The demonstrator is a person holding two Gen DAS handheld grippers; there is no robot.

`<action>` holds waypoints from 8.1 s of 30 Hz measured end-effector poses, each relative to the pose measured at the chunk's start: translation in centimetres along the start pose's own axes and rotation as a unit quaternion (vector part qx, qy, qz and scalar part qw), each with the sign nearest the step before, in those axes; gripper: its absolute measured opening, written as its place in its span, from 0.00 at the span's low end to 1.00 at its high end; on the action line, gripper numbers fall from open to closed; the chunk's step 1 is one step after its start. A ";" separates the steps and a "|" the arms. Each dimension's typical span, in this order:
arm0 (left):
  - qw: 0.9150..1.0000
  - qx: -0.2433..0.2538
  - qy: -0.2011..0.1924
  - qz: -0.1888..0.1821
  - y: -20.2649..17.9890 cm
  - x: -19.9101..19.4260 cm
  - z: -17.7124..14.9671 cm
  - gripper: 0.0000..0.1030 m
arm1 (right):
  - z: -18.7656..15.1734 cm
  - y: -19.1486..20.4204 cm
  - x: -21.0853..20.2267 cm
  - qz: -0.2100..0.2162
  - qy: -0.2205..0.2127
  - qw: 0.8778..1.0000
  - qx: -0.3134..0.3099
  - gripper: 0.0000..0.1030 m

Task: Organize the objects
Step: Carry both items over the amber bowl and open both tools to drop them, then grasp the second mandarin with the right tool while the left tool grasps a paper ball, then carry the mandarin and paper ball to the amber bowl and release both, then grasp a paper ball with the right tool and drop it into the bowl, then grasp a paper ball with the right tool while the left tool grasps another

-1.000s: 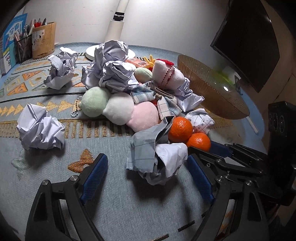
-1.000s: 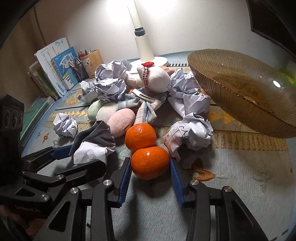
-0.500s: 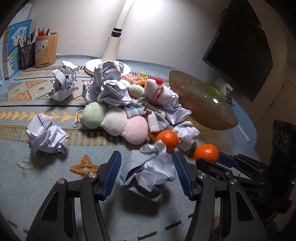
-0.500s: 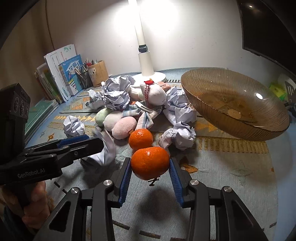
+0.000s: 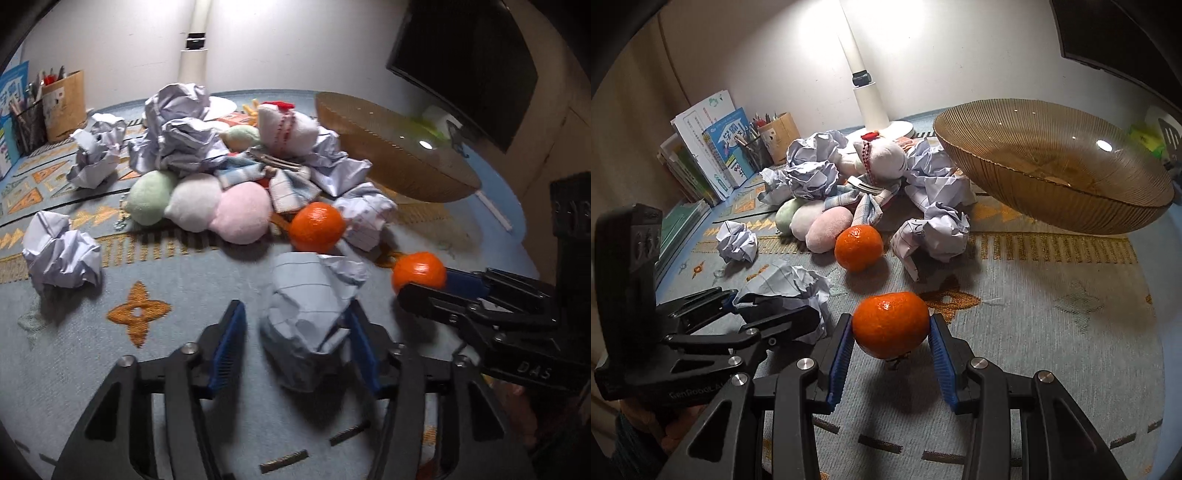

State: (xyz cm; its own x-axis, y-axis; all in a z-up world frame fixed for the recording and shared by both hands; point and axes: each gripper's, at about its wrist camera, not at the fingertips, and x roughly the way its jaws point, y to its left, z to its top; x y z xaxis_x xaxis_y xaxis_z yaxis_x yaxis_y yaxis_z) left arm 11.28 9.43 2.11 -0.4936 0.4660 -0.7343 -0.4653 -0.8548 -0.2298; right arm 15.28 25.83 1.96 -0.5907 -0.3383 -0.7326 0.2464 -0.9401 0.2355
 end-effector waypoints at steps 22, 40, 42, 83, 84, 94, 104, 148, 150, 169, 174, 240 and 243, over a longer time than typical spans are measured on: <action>0.995 0.014 -0.082 -0.048 -8.7 5.5 15.6 0.69 | 9.0 -12.8 -5.1 -0.120 -0.041 0.986 0.112 0.44; 0.979 -0.074 -0.163 0.098 4.2 -7.1 2.5 1.00 | 4.0 3.0 -4.9 -0.037 -0.138 0.989 -0.048 0.95; 0.979 -0.075 -0.142 0.125 5.7 -6.0 1.1 1.00 | 3.0 4.1 -2.3 -0.051 -0.119 0.990 -0.061 0.95; 0.970 -0.116 -0.085 0.196 12.1 -5.6 1.5 1.00 | 4.3 5.6 3.4 -0.049 -0.046 0.994 -0.091 0.63; 0.971 -0.112 -0.074 0.196 12.3 -5.0 1.8 1.00 | 4.5 5.7 3.9 -0.056 -0.039 0.993 -0.094 0.61; 0.978 -0.133 -0.029 0.161 13.1 -1.5 3.1 0.57 | 4.8 6.3 7.1 -0.080 0.012 0.990 -0.119 0.43; 0.984 -0.118 -0.087 0.104 9.9 -3.5 2.8 0.55 | 4.7 5.6 5.1 -0.031 0.002 0.996 -0.083 0.37; 0.981 0.003 -0.189 0.045 -4.4 -6.6 6.6 0.55 | 5.3 -0.7 -10.4 -0.054 -0.174 0.983 -0.006 0.37; 0.982 0.004 -0.185 0.024 -5.6 -5.2 8.7 0.55 | 6.9 -3.6 -11.4 -0.077 -0.189 0.978 0.040 0.37; 0.986 -0.058 -0.153 -0.019 -2.7 -2.0 10.0 0.89 | 7.5 -8.8 -8.6 -0.031 -0.154 0.983 0.099 0.64; 0.977 -0.084 -0.184 0.072 1.9 -5.0 6.5 1.00 | 5.6 -2.1 -6.5 -0.019 -0.153 0.988 0.003 0.82; 0.973 -0.160 -0.120 0.111 8.4 -2.2 2.8 0.99 | 3.3 1.5 1.2 -0.066 -0.103 0.992 -0.037 0.86; 0.975 -0.152 -0.122 0.111 8.1 -2.1 2.8 0.99 | 3.5 -0.1 1.2 -0.047 -0.096 0.994 -0.003 0.85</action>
State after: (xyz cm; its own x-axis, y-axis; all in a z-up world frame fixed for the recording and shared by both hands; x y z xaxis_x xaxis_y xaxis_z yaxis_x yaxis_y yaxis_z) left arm 6.53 2.16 3.62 -0.7341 0.2708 -0.6227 -0.1064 -0.9516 -0.2884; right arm 11.88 25.39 3.30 -0.7465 -0.2503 -0.6165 0.1863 -0.9681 0.1675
